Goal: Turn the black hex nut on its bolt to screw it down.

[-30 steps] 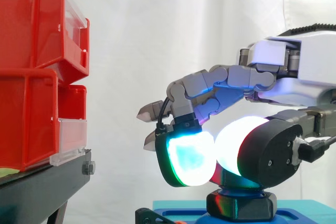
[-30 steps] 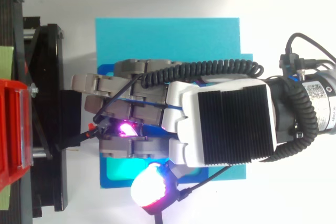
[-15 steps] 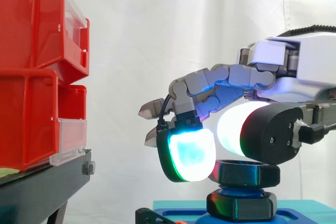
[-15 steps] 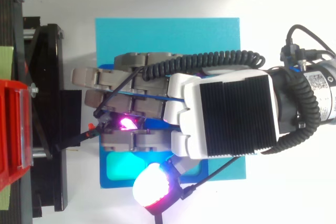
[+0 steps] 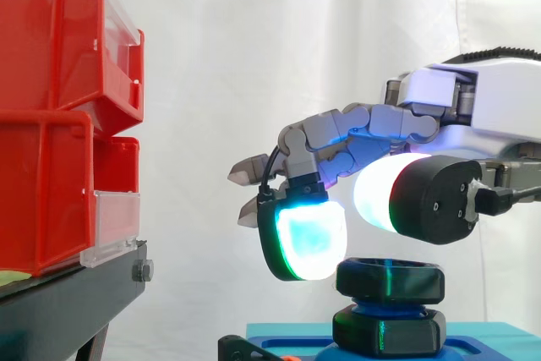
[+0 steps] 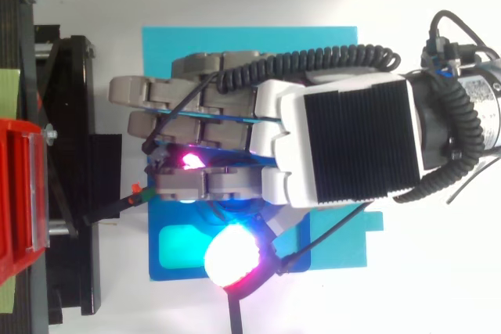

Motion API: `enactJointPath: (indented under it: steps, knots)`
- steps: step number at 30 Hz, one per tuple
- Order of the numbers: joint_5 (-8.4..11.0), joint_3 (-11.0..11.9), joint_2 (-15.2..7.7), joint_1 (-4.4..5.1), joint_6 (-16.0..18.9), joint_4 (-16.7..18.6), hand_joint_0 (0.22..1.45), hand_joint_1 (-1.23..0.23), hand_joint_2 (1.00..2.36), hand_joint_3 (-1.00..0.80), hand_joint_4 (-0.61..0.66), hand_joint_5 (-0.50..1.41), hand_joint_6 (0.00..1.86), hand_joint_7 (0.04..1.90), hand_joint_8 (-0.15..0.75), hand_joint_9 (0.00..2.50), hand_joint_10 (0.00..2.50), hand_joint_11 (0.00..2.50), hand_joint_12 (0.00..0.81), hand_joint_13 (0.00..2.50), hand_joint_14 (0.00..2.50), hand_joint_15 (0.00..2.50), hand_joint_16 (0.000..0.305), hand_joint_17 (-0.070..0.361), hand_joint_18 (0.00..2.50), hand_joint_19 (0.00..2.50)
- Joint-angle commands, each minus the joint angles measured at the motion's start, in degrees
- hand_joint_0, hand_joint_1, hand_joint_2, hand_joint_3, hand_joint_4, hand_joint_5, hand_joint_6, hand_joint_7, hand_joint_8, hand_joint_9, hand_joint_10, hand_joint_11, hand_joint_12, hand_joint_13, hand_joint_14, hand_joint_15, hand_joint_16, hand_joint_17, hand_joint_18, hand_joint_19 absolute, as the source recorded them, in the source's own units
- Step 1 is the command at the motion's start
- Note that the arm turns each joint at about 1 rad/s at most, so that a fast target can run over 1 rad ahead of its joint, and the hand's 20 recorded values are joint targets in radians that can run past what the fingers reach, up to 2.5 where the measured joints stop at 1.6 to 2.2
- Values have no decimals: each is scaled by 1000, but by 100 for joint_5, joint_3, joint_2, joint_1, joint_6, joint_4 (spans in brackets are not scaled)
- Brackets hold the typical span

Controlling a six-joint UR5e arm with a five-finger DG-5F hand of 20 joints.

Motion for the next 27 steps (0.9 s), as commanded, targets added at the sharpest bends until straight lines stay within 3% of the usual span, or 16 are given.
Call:
enactJointPath:
  steps: [1,8,12,21,22,27]
  knots:
    - [-111,0,1,-73,0,13,504,-127,1000,-500,201,-50,502,1469,240,672,0,0,316,362,0,0,48,108,466,570]
    - [-366,0,1,-258,9,75,503,-127,1000,-500,201,-52,502,1444,239,671,0,0,316,361,0,0,48,108,468,562]
    - [-436,106,1,-266,18,101,503,-128,1000,-500,208,-56,503,1427,239,670,1,0,316,363,0,0,48,108,466,570]
    - [-419,229,-8,-99,-9,119,503,-132,1000,-500,208,-62,504,1340,242,667,0,0,317,362,0,0,48,109,464,560]
    - [-366,229,-43,-38,-9,136,503,-133,1000,-500,215,-62,504,1327,240,664,2,0,317,362,0,0,48,108,464,571]
    - [-252,229,-131,59,0,250,503,-136,1000,-500,211,-68,504,1298,239,666,0,0,317,362,0,0,48,108,466,562]
